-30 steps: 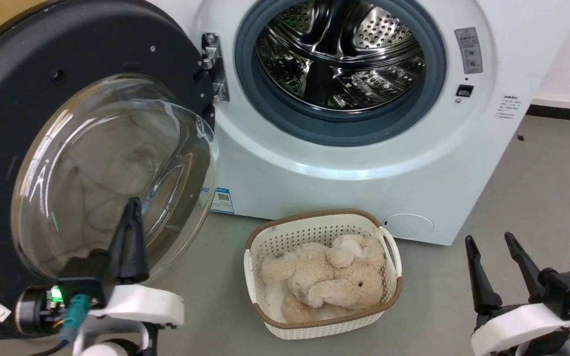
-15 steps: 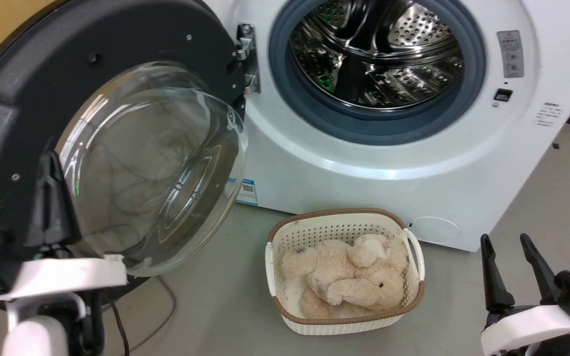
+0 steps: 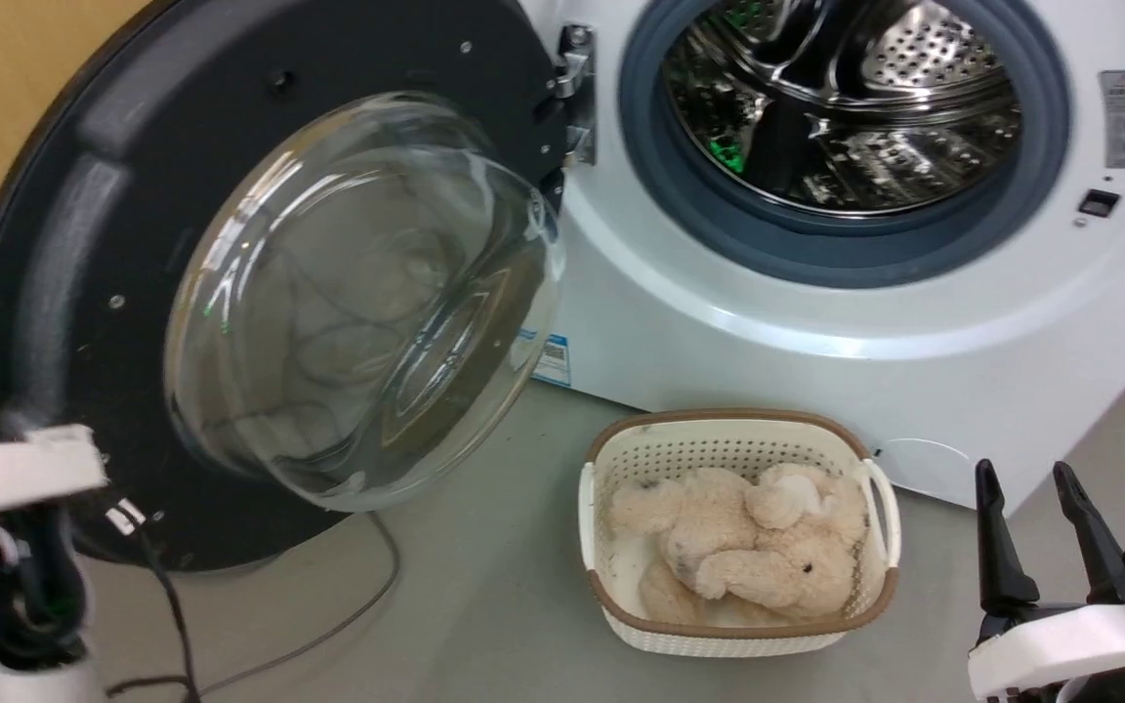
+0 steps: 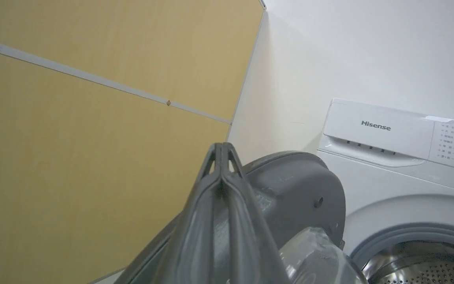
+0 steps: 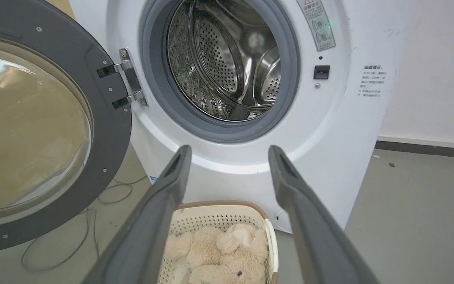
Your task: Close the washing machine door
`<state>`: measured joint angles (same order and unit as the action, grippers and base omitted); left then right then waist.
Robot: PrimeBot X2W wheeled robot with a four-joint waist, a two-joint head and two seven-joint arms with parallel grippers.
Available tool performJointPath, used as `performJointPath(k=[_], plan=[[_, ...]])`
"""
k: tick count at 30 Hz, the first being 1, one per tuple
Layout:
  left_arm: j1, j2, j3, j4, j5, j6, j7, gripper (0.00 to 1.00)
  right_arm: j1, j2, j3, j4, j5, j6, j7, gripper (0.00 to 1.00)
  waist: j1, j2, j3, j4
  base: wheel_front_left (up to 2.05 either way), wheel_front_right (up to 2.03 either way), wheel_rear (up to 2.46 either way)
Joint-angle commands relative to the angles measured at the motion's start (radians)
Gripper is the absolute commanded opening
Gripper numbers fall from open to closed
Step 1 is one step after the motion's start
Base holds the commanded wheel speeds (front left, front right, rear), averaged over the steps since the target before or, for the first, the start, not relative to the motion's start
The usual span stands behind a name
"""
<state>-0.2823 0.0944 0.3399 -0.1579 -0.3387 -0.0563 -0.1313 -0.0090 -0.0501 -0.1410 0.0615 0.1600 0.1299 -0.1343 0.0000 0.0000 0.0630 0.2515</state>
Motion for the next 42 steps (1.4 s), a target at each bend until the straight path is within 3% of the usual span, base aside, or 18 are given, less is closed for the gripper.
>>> performJointPath(k=[1,11,19,28,36,42], plan=[[-0.033,0.017,0.025,0.012,-0.034,-0.009,0.0,0.0,-0.013,0.0,-0.007,0.006,0.014,0.0,-0.01,1.0,0.0,0.0,0.005,0.016,0.0,0.0,0.0],[-0.16,0.134,0.094,0.204,-0.185,-0.02,0.069,0.0,-0.021,0.0,-0.02,0.032,0.033,0.0,-0.03,1.0,0.0,0.0,0.022,0.077,0.0,0.0,0.0],[-0.297,0.228,0.117,0.404,-0.38,0.014,0.3,0.0,-0.027,0.0,-0.024,0.045,0.047,0.001,-0.047,1.0,0.0,0.0,0.044,0.11,0.0,0.0,0.0],[-0.368,0.32,0.049,0.578,-0.474,-0.022,0.534,0.0,-0.044,0.0,-0.034,0.058,0.055,0.001,-0.066,1.0,0.0,0.0,0.077,0.131,0.0,0.0,0.0],[-0.369,0.363,-0.01,0.621,-0.581,-0.05,0.718,0.0,-0.055,0.0,-0.046,0.07,0.069,0.001,-0.083,1.0,0.0,0.0,0.101,0.147,0.0,0.0,0.0],[-0.315,0.378,-0.082,0.537,-0.697,-0.057,0.836,0.0,-0.062,0.0,-0.053,0.08,0.082,0.001,-0.095,1.0,0.0,0.0,0.115,0.161,0.0,0.0,0.0]])
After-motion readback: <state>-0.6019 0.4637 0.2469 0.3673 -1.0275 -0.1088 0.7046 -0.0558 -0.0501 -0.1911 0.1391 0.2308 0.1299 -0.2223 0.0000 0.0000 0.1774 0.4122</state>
